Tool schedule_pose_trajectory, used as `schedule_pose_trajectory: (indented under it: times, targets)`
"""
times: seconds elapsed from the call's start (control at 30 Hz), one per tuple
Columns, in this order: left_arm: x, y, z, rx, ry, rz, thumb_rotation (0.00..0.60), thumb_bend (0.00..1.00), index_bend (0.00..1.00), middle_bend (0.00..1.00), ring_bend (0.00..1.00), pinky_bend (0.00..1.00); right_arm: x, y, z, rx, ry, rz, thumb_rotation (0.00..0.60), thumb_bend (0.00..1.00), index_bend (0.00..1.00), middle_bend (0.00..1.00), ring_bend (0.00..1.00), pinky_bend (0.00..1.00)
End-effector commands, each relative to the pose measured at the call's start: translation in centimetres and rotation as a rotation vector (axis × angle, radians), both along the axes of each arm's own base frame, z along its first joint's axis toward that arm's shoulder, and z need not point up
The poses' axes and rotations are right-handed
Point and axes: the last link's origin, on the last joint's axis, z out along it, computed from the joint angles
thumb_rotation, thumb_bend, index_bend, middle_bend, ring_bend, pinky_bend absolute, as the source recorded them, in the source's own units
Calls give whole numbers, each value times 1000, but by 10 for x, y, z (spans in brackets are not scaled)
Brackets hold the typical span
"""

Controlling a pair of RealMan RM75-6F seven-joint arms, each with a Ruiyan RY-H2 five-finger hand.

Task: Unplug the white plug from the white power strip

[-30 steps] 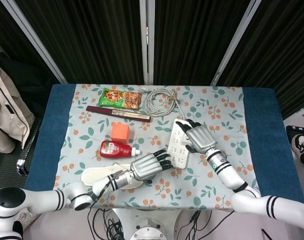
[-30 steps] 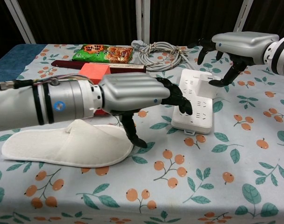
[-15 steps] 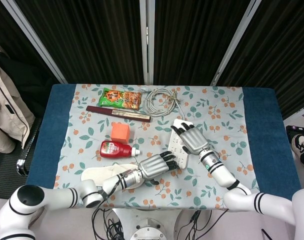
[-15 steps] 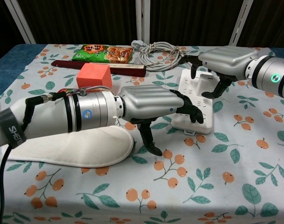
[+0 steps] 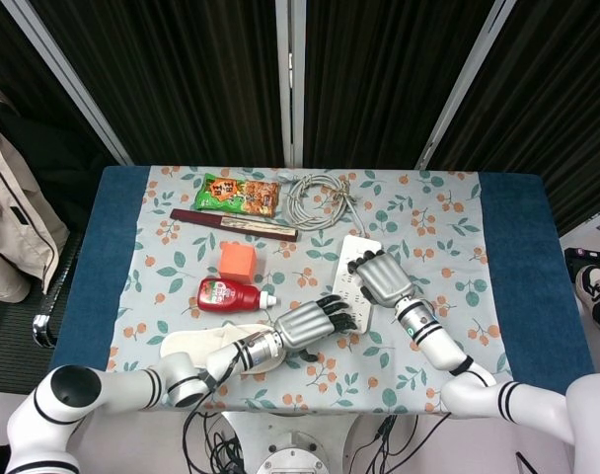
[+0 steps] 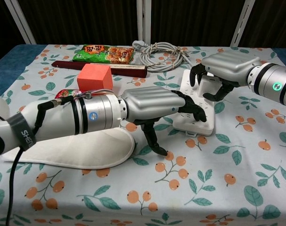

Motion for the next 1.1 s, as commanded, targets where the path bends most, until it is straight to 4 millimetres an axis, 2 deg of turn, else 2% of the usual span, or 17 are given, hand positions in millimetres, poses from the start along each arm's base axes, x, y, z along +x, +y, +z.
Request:
schedule_pose_trajectory:
  times: [0.03,0.3,0.6,0.8,1.1]
  targets:
    - [0,0,-2,-4,3,4,600,124,187,195,65,86,-2,0,-1,-2,-2,-2,600,357,487,473,353,448]
    - [-3,3,-4,-27,5,40,600,125,187,195,65,86,-8,0,1,-8,-14,0,600,451,740,597,497,530]
    - [-6,7,-4,-39,14,64,600,124,187,195,65,86,-15,3,7,-29,-70,5,600,551,912,694,560,567]
    - [-6,10,-3,-42,18,80,600,124,187,195,65,87,-21,5,10,-35,-110,0,600,591,989,727,572,587]
    - [-5,14,-3,-49,21,107,600,124,187,195,65,87,-29,6,14,-53,-161,2,600,616,1000,751,589,612]
